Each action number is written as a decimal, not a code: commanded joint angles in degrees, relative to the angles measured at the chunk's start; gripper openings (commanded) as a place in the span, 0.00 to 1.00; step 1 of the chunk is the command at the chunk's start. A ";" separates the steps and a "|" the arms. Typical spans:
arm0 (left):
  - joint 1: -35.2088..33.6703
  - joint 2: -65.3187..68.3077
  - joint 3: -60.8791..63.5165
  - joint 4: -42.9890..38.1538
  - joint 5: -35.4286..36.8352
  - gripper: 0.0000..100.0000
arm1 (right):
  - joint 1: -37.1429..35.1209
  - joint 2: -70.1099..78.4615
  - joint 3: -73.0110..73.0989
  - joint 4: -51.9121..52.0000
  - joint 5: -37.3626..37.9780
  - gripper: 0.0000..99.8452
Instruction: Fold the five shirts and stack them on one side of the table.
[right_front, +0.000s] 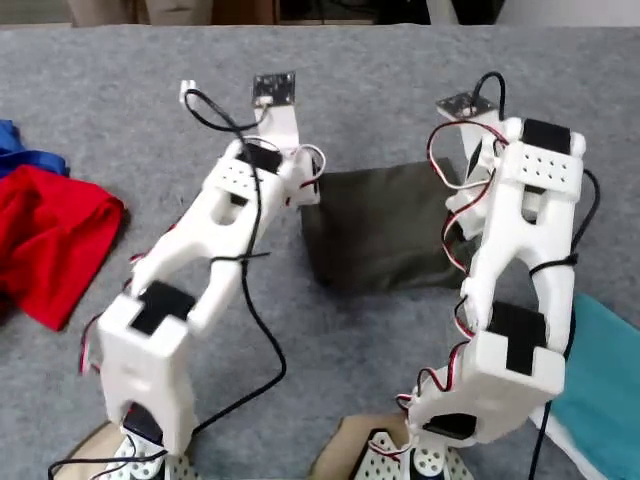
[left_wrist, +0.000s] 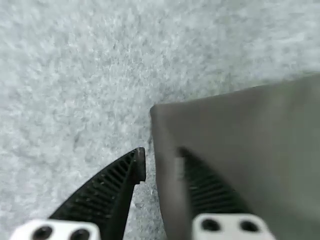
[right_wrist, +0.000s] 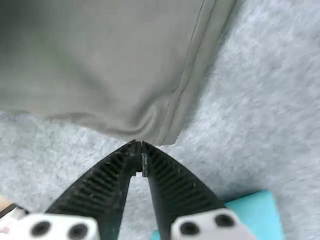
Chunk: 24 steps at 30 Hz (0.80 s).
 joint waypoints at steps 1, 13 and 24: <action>1.41 4.97 -9.32 4.84 0.97 0.23 | 1.10 -3.82 4.97 -3.43 -2.29 0.02; 1.23 21.14 -33.23 20.66 0.79 0.23 | -2.42 -3.74 23.34 -18.64 -13.36 0.23; 1.41 25.45 -36.40 21.10 0.79 0.21 | -6.29 -3.30 31.43 -29.63 -23.65 0.23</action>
